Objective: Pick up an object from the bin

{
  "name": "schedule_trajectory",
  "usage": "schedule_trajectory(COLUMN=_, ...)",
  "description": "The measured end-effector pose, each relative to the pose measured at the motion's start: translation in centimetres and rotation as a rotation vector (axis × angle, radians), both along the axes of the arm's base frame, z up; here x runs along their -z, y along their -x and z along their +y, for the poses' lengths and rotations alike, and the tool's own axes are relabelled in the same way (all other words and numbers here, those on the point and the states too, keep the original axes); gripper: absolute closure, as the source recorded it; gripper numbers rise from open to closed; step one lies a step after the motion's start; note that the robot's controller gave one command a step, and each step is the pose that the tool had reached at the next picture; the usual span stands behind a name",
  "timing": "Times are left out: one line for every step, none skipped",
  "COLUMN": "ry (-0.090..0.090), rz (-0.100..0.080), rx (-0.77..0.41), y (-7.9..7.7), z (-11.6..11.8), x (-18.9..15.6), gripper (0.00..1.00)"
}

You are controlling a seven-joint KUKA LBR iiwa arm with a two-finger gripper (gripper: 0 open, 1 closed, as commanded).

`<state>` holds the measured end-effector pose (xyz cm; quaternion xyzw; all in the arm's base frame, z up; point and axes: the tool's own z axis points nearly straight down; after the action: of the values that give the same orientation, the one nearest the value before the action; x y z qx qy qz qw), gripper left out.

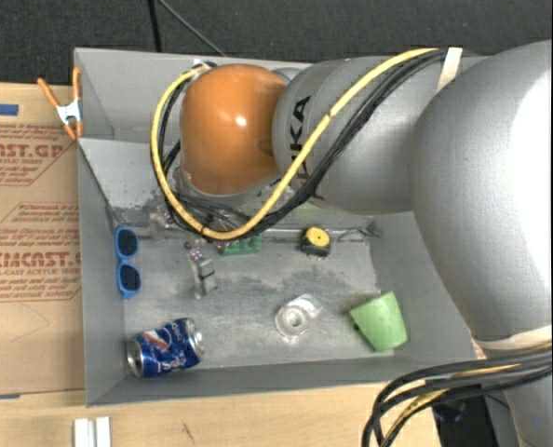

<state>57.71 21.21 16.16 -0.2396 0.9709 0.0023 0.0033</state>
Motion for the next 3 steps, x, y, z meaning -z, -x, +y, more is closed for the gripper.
schedule_trajectory(ry=0.008, rz=0.014, rx=-0.129, y=8.8, z=-3.6, x=6.7, gripper=0.00)
schedule_trajectory(ry=0.003, rz=-0.004, rx=-0.165, y=9.4, z=0.5, x=9.1, gripper=0.00)
schedule_trajectory(ry=0.000, rz=-0.005, rx=-0.160, y=9.3, z=0.5, x=8.8, gripper=1.00)
